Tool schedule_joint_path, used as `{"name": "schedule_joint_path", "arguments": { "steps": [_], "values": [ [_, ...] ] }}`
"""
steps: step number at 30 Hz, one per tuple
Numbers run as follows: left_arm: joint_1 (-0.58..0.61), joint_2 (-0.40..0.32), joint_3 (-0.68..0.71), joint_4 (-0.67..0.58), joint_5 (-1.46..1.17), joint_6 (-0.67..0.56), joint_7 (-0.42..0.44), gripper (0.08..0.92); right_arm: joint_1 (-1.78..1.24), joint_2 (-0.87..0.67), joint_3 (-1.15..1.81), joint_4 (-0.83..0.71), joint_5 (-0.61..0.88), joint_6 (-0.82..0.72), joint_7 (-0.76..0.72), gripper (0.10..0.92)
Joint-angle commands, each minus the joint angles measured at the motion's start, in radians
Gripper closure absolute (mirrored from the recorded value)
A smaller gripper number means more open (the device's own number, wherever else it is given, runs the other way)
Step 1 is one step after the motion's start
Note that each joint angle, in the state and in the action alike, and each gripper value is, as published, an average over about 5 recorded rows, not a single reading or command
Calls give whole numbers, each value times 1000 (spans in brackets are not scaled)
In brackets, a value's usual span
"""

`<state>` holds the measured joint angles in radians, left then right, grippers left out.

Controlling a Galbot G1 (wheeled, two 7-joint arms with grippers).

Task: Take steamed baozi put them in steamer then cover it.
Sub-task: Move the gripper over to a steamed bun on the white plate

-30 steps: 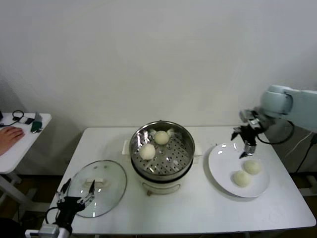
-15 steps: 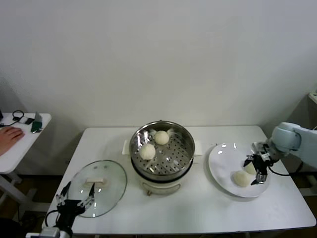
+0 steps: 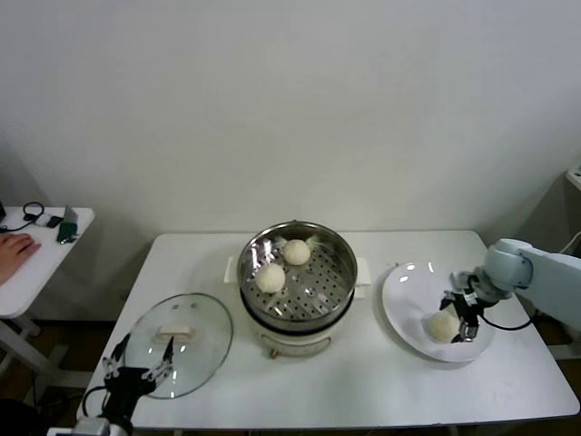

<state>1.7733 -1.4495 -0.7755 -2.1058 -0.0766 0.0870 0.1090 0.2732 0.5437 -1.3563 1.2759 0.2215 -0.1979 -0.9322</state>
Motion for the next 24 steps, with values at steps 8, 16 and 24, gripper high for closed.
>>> {"name": "schedule_joint_path", "arguments": {
  "steps": [8, 16, 24],
  "values": [
    [-8, 1, 3, 4, 0, 3, 0, 177, -59, 43, 68, -65, -37, -4, 20, 213],
    [-9, 0, 1, 6, -1, 1, -1, 177, -51, 46, 56, -66, -30, 4, -6, 317],
    [-9, -4, 1, 7, 1, 2, -2, 177, 79, 49, -15, -58, -3, 49, -45, 408]
  ]
}}
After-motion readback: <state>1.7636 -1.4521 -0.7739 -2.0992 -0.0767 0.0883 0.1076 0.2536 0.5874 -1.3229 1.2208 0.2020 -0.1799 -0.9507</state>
